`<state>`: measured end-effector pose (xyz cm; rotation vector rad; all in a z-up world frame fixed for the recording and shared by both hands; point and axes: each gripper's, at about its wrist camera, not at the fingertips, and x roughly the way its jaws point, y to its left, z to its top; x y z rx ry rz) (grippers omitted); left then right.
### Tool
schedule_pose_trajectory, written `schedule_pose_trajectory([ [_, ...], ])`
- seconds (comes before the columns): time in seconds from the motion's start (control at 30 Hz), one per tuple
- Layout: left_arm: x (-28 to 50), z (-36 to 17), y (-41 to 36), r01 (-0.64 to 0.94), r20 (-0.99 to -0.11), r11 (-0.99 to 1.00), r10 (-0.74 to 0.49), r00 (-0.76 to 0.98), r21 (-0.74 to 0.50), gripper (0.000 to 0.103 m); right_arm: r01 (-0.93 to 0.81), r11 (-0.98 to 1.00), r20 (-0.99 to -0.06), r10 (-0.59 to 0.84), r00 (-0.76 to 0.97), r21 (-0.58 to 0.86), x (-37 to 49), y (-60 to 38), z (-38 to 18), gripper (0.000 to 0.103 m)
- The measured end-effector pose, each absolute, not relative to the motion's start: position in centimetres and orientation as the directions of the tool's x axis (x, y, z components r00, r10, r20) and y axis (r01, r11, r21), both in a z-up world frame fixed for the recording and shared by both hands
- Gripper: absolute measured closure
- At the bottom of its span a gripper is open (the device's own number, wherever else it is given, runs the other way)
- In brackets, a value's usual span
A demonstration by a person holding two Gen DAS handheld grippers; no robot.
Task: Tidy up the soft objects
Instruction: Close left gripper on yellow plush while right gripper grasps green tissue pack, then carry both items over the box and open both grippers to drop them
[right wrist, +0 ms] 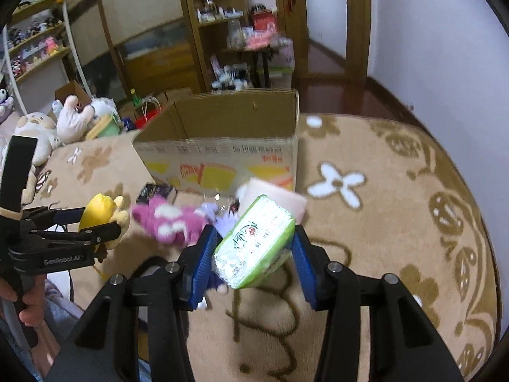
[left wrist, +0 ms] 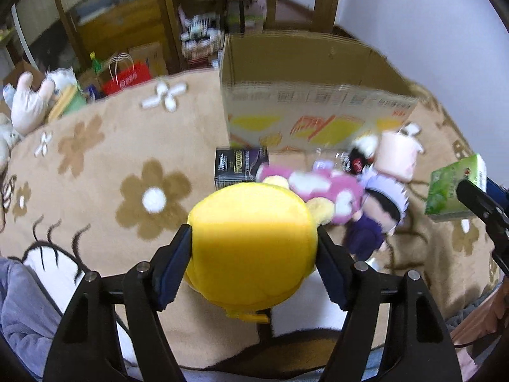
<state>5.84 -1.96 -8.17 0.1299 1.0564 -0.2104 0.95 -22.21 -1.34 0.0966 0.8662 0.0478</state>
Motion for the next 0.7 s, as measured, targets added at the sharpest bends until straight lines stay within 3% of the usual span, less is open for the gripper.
schedule_pose_trajectory([
  [0.37,4.7,-3.3,-2.9,0.269,-0.687,0.962,-0.160,0.709,0.054,0.030,-0.035,0.993,-0.650,0.101,0.753,0.114,1.5,-22.0,1.3,0.053],
  [0.7,5.9,0.5,-4.3,0.288,-0.551,0.953,-0.191,0.813,0.095,0.030,-0.061,0.993,-0.559,0.105,0.822,0.096,3.3,-21.9,3.5,0.052],
])
